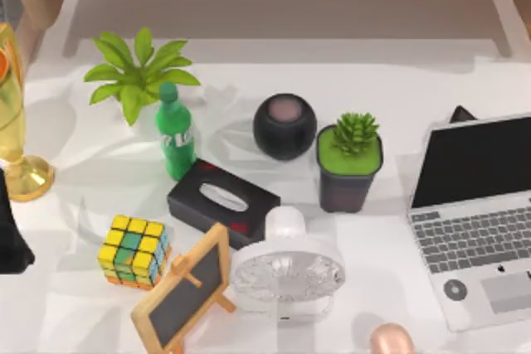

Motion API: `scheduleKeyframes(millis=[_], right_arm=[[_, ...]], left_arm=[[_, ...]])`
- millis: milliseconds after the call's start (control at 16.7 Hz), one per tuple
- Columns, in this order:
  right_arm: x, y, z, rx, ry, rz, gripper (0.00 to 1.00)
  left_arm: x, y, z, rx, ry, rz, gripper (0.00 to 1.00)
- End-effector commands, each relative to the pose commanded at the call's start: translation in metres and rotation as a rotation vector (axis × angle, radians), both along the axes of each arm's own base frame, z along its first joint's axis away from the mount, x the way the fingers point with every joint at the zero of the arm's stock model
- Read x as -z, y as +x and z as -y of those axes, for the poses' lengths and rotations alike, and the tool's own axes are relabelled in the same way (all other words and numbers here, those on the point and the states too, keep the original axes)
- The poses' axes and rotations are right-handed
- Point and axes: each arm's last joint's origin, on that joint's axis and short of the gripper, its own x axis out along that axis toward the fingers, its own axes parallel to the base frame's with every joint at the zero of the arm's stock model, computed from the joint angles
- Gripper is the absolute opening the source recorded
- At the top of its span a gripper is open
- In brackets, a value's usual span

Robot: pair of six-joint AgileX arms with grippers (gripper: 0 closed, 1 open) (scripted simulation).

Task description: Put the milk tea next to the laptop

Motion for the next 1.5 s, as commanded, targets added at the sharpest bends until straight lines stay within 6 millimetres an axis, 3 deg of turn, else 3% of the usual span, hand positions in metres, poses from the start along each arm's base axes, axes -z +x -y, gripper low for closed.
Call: scheduleKeyframes(millis=[840, 1500], right_arm=[[0.0, 0.009, 0.006, -0.005, -0.055, 0.081, 0.0], [0.029, 0.001, 0.0, 0.0, -0.004, 0.005, 0.0]], left_arm=[[0.0, 0.0, 0.0, 0.0, 0.0, 0.0, 1.0], [0.0, 0.0, 0.0, 0.0, 0.0, 0.0, 1.0]])
